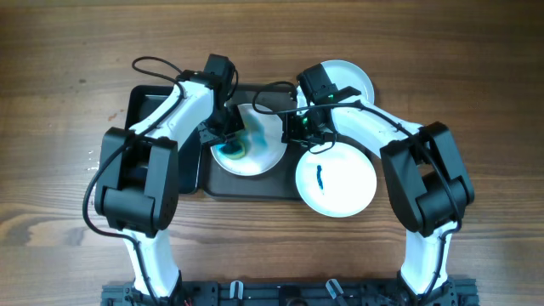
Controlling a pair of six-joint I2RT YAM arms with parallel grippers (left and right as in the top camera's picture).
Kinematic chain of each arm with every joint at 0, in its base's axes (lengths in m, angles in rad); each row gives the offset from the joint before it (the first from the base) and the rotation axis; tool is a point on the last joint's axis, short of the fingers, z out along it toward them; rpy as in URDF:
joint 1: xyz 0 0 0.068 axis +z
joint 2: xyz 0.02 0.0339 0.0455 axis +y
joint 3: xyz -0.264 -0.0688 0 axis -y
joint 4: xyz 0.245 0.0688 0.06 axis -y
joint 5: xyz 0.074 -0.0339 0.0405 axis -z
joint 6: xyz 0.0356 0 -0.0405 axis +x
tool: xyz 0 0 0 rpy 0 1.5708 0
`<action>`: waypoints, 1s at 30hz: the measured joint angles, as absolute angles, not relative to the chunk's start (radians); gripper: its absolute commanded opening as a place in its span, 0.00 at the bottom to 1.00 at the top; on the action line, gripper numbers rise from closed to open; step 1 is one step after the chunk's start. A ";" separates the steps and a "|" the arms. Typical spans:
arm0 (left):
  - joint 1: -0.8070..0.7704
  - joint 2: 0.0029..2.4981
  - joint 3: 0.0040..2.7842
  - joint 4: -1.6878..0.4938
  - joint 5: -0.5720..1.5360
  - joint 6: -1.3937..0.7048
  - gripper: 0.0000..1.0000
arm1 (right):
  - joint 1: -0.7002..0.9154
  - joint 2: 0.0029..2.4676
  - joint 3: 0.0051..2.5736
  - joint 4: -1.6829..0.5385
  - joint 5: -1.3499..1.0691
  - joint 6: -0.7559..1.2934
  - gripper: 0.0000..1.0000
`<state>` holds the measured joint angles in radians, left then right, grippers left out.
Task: Clean dirty plates on tray and stack at the side
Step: 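Scrub the plate surface with the sponge while the right gripper holds it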
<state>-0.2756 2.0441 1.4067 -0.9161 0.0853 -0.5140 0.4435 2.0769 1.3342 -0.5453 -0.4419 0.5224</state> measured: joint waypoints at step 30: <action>-0.308 2.045 1.411 -0.910 0.056 -0.524 0.04 | 0.444 2.077 1.334 -0.547 -0.442 0.527 0.04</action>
<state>-0.3084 2.0445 1.4105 -0.9096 0.0559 -0.5243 0.4438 2.0769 1.3342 -0.5468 -0.4419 0.5274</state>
